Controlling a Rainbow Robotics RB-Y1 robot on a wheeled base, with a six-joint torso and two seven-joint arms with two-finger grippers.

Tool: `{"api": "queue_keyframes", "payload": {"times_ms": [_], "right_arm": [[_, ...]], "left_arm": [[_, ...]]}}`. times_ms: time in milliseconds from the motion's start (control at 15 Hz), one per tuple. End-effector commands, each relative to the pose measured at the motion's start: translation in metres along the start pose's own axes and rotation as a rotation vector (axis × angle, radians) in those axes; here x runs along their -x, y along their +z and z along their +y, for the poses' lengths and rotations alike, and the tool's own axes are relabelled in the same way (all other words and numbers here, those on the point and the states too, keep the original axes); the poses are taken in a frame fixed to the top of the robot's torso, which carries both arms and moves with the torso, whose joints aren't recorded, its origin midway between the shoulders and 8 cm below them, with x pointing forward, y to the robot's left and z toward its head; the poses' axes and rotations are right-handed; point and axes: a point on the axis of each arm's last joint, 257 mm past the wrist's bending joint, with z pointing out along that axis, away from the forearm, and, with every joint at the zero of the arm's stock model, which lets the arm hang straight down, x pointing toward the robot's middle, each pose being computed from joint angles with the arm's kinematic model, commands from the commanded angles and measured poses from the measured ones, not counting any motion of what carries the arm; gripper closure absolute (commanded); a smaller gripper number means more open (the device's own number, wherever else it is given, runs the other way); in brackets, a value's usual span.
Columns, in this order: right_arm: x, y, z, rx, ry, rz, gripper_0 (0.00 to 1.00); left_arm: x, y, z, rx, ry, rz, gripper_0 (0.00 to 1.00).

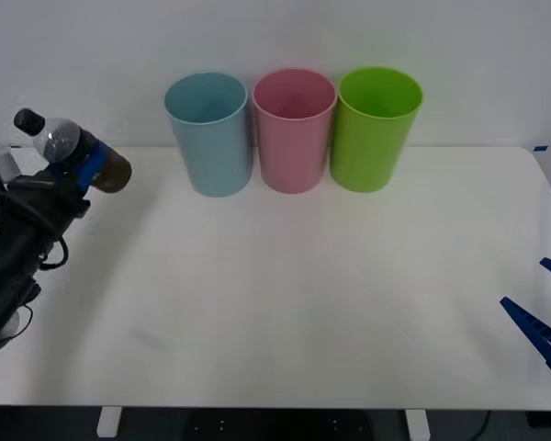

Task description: Grasp the object on the table and drop it into the matching bin: aluminum can to the light blue bin, PET bottle to the pink bin.

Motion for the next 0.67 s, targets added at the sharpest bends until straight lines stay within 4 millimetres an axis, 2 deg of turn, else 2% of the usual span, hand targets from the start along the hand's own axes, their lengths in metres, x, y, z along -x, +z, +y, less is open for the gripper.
{"api": "queue_keyframes", "payload": {"times_ms": [67,333,467,667], "right_arm": [[0.000,0.000,0.000,0.000,0.000,0.000,0.00],[0.000,0.000,0.000,0.000,0.000,0.000,0.00],[0.000,0.000,0.000,0.000,0.000,0.000,0.00],[0.000,0.000,0.000,0.000,0.000,0.000,0.00]], "left_arm": [[0.025,0.008,-0.027,-0.058,-0.039,-0.030,1.00],[0.060,0.023,-0.069,-0.144,-0.077,-0.060,1.00],[0.064,0.034,-0.086,-0.179,-0.036,-0.048,1.00],[0.071,0.058,-0.122,-0.257,0.007,-0.042,1.00]]}}
